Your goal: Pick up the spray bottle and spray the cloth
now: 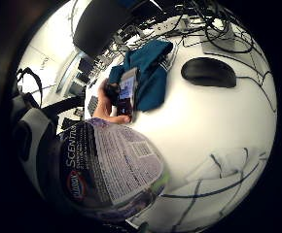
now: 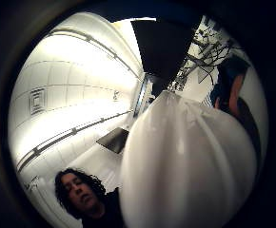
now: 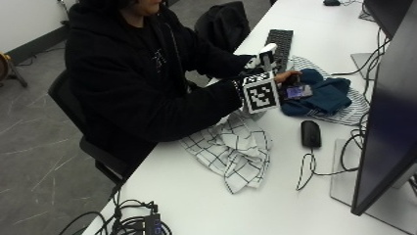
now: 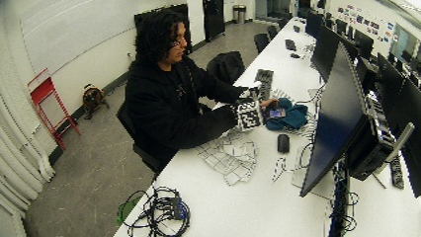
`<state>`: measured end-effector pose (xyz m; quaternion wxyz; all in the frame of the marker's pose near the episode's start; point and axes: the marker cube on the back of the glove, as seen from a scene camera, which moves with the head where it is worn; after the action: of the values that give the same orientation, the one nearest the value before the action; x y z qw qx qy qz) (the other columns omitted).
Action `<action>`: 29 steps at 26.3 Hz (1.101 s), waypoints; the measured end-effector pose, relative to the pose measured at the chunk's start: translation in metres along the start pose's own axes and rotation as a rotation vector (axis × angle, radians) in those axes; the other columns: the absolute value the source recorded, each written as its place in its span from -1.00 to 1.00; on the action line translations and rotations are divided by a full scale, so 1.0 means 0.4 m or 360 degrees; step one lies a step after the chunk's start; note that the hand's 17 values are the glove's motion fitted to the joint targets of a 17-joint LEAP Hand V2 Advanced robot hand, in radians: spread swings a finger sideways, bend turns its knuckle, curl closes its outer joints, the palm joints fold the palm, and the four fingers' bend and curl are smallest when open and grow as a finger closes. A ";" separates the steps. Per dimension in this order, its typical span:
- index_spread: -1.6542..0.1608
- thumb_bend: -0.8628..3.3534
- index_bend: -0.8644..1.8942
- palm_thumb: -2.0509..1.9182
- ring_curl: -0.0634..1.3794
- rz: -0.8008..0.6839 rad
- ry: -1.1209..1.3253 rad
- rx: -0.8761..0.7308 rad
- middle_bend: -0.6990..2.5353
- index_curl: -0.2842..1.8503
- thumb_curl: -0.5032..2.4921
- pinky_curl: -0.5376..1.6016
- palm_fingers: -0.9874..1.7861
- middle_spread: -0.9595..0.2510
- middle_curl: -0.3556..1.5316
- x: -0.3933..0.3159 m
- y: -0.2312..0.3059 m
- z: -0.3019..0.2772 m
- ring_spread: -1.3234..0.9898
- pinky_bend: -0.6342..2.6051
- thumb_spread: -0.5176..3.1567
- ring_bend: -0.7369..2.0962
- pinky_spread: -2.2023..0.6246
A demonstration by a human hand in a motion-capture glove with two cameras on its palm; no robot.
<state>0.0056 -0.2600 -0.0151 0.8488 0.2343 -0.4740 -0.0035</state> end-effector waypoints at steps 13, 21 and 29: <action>0.47 -0.61 -0.24 0.49 -0.26 0.0001 0.0005 0.0004 -0.23 -0.21 -0.13 -0.12 0.70 0.20 -0.08 0.004 0.001 0.002 -0.05 -0.33 -0.55 0.05 0.32; 0.47 -0.61 -0.24 0.49 -0.26 0.0008 0.0025 0.0008 -0.23 -0.21 -0.13 -0.12 0.70 0.19 -0.08 0.010 0.001 0.002 -0.06 -0.33 -0.55 0.05 0.32; 0.47 -0.64 -0.27 0.40 -0.31 0.0074 0.0159 -0.0089 -0.25 -0.24 -0.18 -0.12 0.61 0.22 -0.11 0.031 -0.039 -0.057 -0.05 -0.30 -0.42 -0.02 0.34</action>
<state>0.0342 -0.2679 -0.0216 0.8775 0.1993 -0.4361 0.0146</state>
